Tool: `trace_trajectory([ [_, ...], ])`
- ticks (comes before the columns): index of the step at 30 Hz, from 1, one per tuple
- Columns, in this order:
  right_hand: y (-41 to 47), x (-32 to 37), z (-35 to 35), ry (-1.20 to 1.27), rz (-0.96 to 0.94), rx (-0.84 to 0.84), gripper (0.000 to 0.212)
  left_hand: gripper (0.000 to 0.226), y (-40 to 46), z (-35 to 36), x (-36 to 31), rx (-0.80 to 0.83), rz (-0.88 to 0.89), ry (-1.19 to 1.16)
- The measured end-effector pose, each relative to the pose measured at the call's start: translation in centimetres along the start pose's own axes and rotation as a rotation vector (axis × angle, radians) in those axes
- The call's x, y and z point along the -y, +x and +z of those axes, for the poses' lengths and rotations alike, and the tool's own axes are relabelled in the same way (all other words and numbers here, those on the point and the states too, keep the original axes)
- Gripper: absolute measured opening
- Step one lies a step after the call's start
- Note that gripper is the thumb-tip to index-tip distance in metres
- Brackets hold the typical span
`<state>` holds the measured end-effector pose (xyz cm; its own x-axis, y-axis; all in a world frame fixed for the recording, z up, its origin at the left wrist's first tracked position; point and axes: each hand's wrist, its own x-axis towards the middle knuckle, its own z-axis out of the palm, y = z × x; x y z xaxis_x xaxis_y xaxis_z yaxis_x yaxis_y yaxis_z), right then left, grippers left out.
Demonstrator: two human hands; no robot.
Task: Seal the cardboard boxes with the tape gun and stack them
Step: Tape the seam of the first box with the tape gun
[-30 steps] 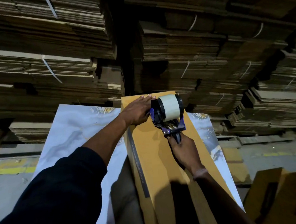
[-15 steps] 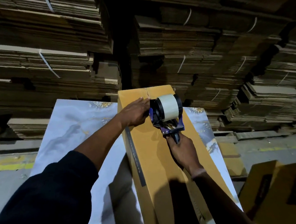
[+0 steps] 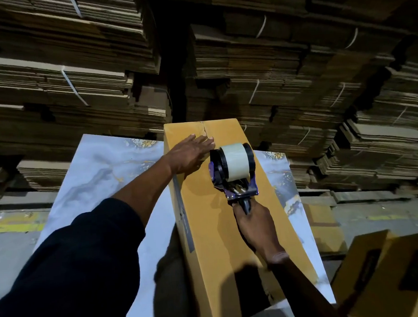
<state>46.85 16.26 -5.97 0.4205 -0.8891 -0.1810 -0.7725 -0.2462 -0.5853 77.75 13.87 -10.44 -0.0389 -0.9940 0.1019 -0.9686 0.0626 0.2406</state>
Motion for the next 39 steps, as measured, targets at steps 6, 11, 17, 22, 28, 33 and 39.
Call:
trace_trajectory([
  [6, -0.2, 0.1, 0.1, 0.019, -0.021, -0.017, 0.030, 0.057, -1.8, 0.6, -2.9, -0.030, 0.117, -0.100],
  [11, -0.3, 0.0, 0.1, 0.010, -0.035, -0.028, 0.033, 0.058, -1.4, 0.6, -2.7, 0.028, 0.078, -0.039],
  [17, -2.2, -1.2, -0.8, 0.001, -0.020, -0.002, 0.031, 0.062, -1.2, 0.4, -2.7, 0.073, 0.033, 0.008],
  [22, -5.4, -3.5, -1.4, 0.010, -0.005, -0.004, 0.029, 0.054, -1.8, 0.6, -3.4, 0.066, 0.032, 0.048],
  [28, -5.7, -3.0, -1.7, 0.030, -0.009, 0.010, 0.028, 0.049, -3.8, 1.3, -6.5, 0.064, 0.186, -0.061],
  [33, -5.9, -2.9, -2.0, 0.031, -0.021, 0.024, 0.030, 0.045, -4.4, 1.0, -7.4, 0.042, 0.172, -0.103],
  [39, -8.2, -4.4, -3.0, -0.002, 0.003, 0.067, 0.029, 0.057, -4.2, 1.0, -7.3, 0.105, 0.155, -0.019],
])
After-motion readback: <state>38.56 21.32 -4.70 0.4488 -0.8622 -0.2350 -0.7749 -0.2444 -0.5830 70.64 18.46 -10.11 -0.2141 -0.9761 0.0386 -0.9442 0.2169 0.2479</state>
